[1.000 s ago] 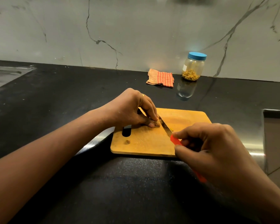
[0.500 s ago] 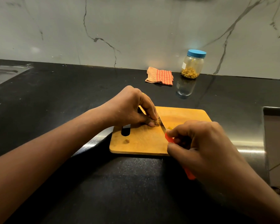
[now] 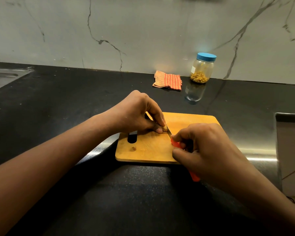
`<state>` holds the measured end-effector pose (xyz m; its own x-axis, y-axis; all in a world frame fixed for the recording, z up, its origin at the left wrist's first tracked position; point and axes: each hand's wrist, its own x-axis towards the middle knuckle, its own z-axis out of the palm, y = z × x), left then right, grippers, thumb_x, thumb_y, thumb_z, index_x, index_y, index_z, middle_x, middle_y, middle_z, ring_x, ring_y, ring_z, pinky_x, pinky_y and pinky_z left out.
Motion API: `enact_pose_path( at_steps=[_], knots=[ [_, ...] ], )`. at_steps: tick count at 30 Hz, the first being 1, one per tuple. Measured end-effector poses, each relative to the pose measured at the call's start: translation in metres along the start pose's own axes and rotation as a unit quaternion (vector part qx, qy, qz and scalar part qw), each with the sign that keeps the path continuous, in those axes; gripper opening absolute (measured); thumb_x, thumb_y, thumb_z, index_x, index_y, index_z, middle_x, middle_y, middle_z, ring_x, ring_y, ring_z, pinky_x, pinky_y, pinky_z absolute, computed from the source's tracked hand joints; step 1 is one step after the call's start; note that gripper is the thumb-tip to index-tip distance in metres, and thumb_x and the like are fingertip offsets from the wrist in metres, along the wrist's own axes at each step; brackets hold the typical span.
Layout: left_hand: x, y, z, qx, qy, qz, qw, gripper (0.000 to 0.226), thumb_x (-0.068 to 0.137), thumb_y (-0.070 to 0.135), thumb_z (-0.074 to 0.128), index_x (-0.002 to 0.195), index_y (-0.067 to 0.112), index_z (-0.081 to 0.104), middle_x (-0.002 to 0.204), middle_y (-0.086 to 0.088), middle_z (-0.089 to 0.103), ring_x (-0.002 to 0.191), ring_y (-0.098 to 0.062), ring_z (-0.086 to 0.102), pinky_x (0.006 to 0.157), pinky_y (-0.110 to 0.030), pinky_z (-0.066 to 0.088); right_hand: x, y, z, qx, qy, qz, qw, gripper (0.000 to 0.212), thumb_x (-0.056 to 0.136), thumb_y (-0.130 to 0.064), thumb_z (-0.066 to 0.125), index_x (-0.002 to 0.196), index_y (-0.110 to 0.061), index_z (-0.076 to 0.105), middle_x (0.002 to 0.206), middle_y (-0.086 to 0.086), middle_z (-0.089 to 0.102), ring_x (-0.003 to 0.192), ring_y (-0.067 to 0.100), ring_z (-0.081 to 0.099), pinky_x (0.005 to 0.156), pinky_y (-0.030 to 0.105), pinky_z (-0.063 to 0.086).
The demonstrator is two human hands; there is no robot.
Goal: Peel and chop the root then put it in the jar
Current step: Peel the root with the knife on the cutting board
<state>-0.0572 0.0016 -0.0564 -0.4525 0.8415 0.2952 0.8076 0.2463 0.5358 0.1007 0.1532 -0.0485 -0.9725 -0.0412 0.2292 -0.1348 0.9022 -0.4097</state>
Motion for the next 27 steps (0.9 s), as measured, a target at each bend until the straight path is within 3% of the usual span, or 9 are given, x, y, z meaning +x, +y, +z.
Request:
enact_pose_path(
  at_steps=[9,14,18,22,27],
  knots=[
    [0.000,-0.001,0.000,-0.010,0.001,-0.011,1.000,0.015,0.074,0.016,0.082,0.089,0.015,0.079,0.092,0.007,0.075,0.090,-0.002,0.070,0.083,-0.019,0.056,-0.021,0.007,-0.011,0.005,-0.016,-0.019,1.000,0.029,0.073,-0.037,0.063,0.098,-0.027,0.073,0.075,-0.012,0.063,0.076,0.004,0.059,0.065,0.021,0.051],
    [0.000,0.000,0.000,-0.019,0.002,-0.019,1.000,0.014,0.075,0.015,0.082,0.088,0.014,0.079,0.091,0.005,0.075,0.089,-0.004,0.071,0.084,-0.024,0.058,-0.024,0.010,-0.019,0.035,-0.005,-0.004,0.999,0.029,0.068,-0.040,0.064,0.092,-0.028,0.075,0.068,-0.018,0.064,0.076,-0.003,0.061,0.057,0.008,0.046],
    [0.000,-0.001,0.000,-0.024,0.001,-0.018,1.000,0.014,0.074,0.015,0.082,0.088,0.012,0.079,0.091,0.005,0.075,0.089,-0.004,0.071,0.085,-0.022,0.057,-0.024,0.013,-0.020,0.024,0.021,-0.002,0.999,0.026,0.068,-0.035,0.066,0.090,-0.025,0.077,0.066,-0.015,0.065,0.074,0.001,0.062,0.058,0.013,0.048],
    [-0.001,-0.001,0.000,-0.025,0.005,-0.018,0.999,0.014,0.075,0.015,0.081,0.088,0.014,0.079,0.092,0.006,0.075,0.090,-0.003,0.070,0.084,-0.019,0.056,-0.021,0.010,-0.018,0.032,0.041,-0.005,0.999,0.025,0.069,-0.031,0.069,0.090,-0.023,0.077,0.066,-0.013,0.064,0.073,0.001,0.062,0.054,0.006,0.043],
    [-0.001,-0.001,0.000,-0.022,0.005,-0.023,1.000,0.014,0.075,0.015,0.081,0.089,0.015,0.080,0.094,0.005,0.075,0.091,-0.003,0.070,0.084,-0.021,0.056,-0.019,0.006,-0.012,0.043,0.037,-0.015,0.998,0.031,0.069,-0.035,0.065,0.095,-0.022,0.076,0.071,-0.014,0.065,0.078,-0.001,0.061,0.063,0.010,0.050]
  ],
)
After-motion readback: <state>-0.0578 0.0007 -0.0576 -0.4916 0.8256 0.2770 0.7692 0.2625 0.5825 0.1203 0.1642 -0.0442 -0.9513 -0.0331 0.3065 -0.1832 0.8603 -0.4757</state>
